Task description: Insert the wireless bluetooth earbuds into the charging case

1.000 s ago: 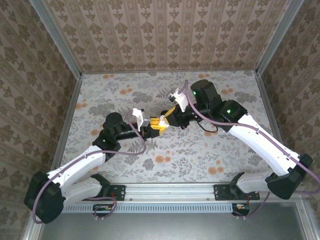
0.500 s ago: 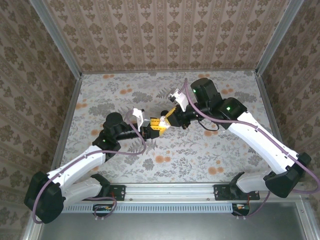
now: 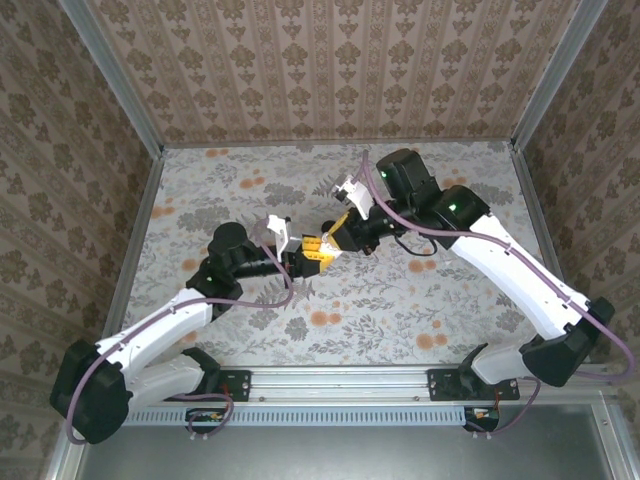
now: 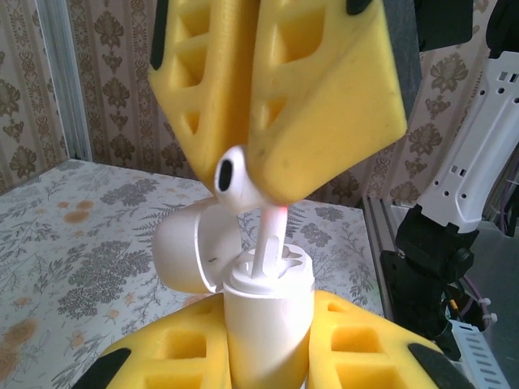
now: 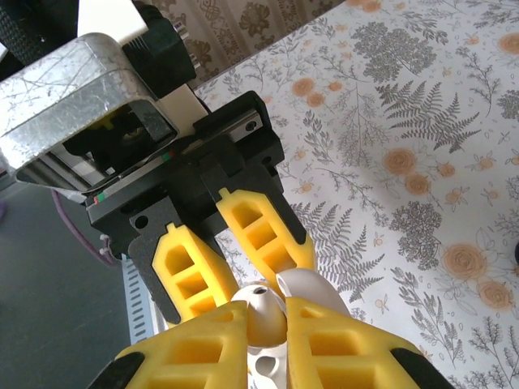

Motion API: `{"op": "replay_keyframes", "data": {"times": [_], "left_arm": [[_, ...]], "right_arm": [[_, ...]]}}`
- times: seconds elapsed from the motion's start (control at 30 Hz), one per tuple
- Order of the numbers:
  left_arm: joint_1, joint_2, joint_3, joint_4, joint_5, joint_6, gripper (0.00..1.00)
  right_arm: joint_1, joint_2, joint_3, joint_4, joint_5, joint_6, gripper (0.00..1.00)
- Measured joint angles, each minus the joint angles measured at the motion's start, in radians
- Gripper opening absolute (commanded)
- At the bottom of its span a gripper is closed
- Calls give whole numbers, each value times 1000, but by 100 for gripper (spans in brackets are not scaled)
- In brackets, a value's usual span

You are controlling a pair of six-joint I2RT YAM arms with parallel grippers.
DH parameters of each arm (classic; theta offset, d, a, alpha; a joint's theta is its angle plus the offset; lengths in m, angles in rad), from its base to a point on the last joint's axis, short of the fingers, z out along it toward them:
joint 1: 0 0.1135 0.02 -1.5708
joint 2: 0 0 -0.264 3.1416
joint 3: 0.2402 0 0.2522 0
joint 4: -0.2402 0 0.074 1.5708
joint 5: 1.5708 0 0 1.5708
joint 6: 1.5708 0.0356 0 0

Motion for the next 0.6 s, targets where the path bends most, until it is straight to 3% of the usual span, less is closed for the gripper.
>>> {"op": "replay_keyframes", "data": {"times": [0.6], "left_arm": [[-6, 4, 2, -39, 11, 1, 0]], "right_arm": [[8, 27, 29, -55, 6, -44, 14]]}}
